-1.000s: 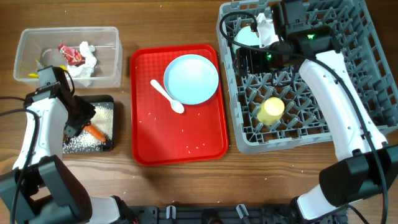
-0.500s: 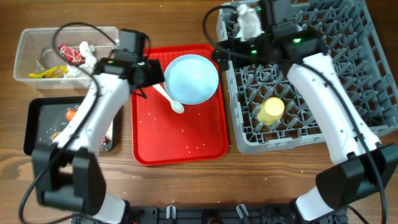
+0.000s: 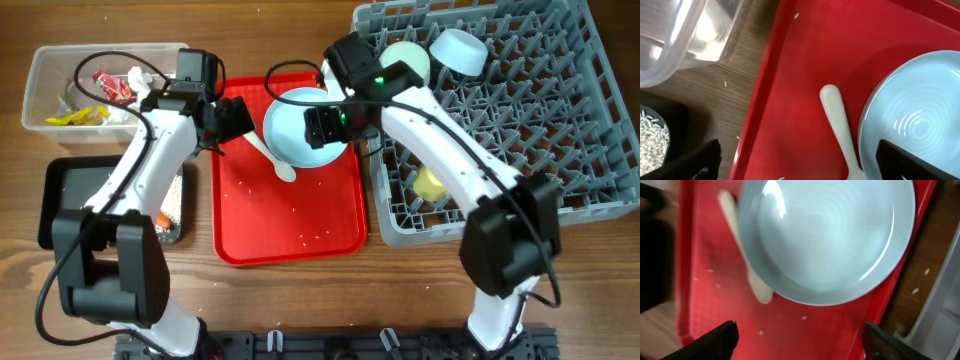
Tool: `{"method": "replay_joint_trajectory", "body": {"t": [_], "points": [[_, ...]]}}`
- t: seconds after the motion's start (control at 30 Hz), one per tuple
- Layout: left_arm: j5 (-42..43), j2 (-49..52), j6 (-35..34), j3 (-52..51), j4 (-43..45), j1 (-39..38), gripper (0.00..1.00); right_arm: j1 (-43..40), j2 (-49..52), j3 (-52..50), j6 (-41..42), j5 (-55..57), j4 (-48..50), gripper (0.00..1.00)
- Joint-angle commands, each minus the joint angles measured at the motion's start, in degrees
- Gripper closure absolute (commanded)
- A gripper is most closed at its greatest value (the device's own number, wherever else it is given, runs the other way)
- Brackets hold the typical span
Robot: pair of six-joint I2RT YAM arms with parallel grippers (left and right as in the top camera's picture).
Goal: Sort waste into correct bins and load items into the dishwasher rack
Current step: 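Grasp the light-blue plate rim with the right gripper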
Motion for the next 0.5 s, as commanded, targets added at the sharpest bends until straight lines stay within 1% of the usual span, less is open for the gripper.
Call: {"method": "replay_joint_trajectory", "body": {"t": [0.0, 0.2, 0.33, 0.47], "points": [[1.6, -1.16, -0.26, 0.59, -1.22, 0.0, 0.0, 0.09, 4.5, 0.26, 1.05, 2.16, -1.05, 0.2], [1.57, -1.16, -0.26, 0.59, -5.49, 0.0, 0.0, 0.09, 9.68, 0.22, 4.31, 5.01, -0.35, 0.32], [1.57, -1.16, -0.24, 0.59, -7.65, 0.0, 0.0, 0.09, 11.56, 0.04, 8.87, 6.91, 1.2, 0.39], [1.57, -1.16, -0.26, 0.59, -8.07, 0.0, 0.0, 0.11, 14.25, -0.07, 10.23, 6.91, 2.64, 0.41]]}}
